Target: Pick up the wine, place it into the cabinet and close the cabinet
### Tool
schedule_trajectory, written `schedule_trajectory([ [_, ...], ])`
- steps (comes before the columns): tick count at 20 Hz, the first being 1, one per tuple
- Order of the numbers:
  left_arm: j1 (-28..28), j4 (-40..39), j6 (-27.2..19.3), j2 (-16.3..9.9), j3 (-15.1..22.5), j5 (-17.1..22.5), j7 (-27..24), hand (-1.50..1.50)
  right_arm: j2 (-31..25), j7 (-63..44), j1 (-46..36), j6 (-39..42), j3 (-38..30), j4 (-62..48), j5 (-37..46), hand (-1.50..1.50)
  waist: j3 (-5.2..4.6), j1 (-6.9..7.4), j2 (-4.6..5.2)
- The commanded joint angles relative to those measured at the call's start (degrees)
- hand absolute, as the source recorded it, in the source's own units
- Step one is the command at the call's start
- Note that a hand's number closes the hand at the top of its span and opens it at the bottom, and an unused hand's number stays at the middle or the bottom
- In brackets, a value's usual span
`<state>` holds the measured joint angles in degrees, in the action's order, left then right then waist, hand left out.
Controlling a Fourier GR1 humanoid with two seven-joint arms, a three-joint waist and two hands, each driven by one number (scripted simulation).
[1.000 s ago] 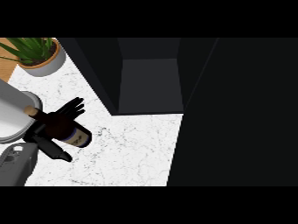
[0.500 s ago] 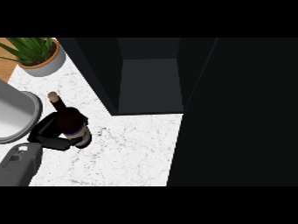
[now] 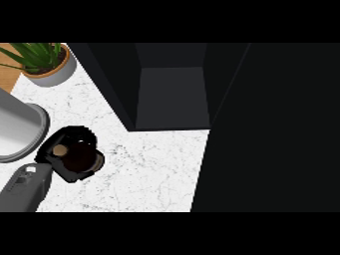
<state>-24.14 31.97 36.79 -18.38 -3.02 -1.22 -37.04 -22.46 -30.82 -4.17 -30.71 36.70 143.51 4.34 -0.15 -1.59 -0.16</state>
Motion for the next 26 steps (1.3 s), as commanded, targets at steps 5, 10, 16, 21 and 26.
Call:
schedule_trajectory([
  [5, 11.4, 4.5, -16.6, 7.9, -6.1, 4.7, -9.3, 1.5, -1.6, -0.1, 2.1, -1.2, -1.5, 6.7, 1.4, -1.5, 0.12, 1.84, -0.49],
  [10, 19.3, 17.5, -14.3, 11.5, -2.0, 5.7, -6.8, 1.5, -3.7, -0.1, 5.4, -0.5, -0.4, 9.6, 1.7, -1.5, 0.26, 1.84, -0.47],
  [16, 21.2, 29.1, -17.5, 17.0, 0.8, 7.8, 1.3, 1.5, -3.7, -2.5, 3.7, -1.3, -0.7, 11.5, 2.3, -1.5, 0.15, 1.62, -0.33],
  [21, 25.2, 40.8, -18.2, 17.6, 4.5, 8.2, 8.6, 1.5, -5.2, -1.6, 6.9, -2.1, 0.9, 12.9, 3.7, -1.5, 0.15, 1.3, -0.42],
  [26, 26.0, 47.1, -24.2, 18.3, 10.6, 11.1, 14.2, 1.5, -5.9, 2.8, 10.8, -1.8, 1.9, 13.0, 3.4, -1.5, 0.17, 0.69, -0.38],
])
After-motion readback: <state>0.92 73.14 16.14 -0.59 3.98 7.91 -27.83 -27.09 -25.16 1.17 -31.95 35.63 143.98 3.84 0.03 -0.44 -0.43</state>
